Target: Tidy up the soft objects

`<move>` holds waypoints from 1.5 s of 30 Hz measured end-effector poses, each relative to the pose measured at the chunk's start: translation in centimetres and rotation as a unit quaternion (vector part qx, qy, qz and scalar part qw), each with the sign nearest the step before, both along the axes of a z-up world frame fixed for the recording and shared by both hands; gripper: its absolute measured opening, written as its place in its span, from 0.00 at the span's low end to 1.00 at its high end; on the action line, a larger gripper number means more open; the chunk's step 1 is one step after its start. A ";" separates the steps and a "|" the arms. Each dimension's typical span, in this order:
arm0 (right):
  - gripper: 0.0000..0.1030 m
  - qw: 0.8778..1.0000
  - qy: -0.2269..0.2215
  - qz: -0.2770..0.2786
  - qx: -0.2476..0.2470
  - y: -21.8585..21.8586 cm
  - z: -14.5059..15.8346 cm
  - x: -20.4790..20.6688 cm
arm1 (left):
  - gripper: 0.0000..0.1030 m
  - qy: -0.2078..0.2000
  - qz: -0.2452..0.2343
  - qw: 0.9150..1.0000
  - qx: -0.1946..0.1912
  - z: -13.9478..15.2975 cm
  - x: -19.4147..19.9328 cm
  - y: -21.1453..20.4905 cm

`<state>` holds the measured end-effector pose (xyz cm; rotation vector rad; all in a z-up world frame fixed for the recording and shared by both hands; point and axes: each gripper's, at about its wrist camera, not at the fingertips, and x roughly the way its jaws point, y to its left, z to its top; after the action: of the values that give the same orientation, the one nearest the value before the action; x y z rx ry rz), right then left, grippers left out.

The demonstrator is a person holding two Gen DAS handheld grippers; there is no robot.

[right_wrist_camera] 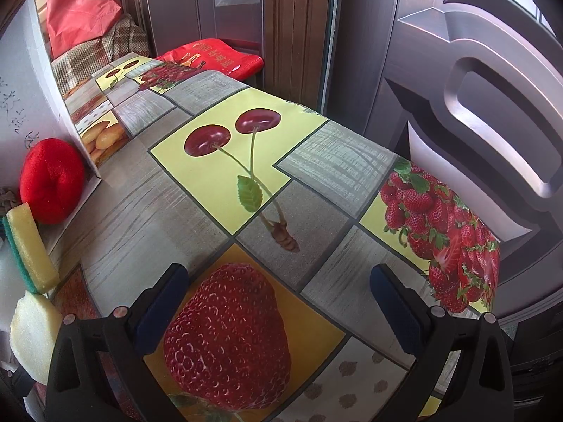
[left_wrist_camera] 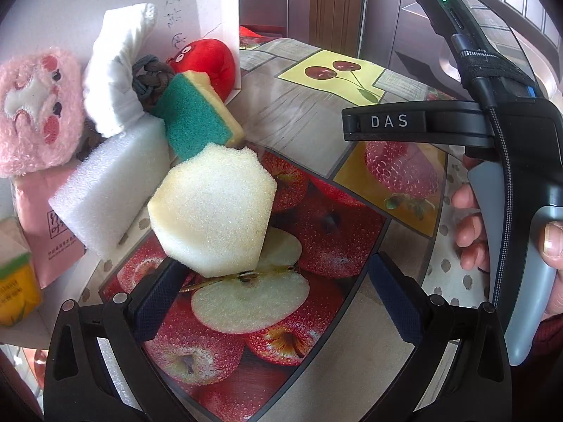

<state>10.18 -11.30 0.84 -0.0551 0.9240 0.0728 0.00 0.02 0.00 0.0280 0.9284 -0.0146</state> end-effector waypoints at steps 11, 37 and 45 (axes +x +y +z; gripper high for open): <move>1.00 1.000 0.000 0.000 0.001 -0.2 0.0 0.0 | 0.99 0.000 0.000 1.000 0.000 -0.3 0.0 -0.2; 1.00 1.000 0.000 0.001 -0.001 0.3 0.2 -0.1 | 0.99 0.001 -0.015 1.000 0.000 -0.3 0.0 -0.8; 1.00 1.000 0.000 0.001 0.001 0.2 0.2 -0.1 | 0.99 0.001 -0.089 0.996 -0.004 0.1 -0.2 -2.6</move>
<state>10.08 -11.07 1.02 -0.0539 0.9243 0.0765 -0.23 -2.57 0.12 0.1041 0.9261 -0.1842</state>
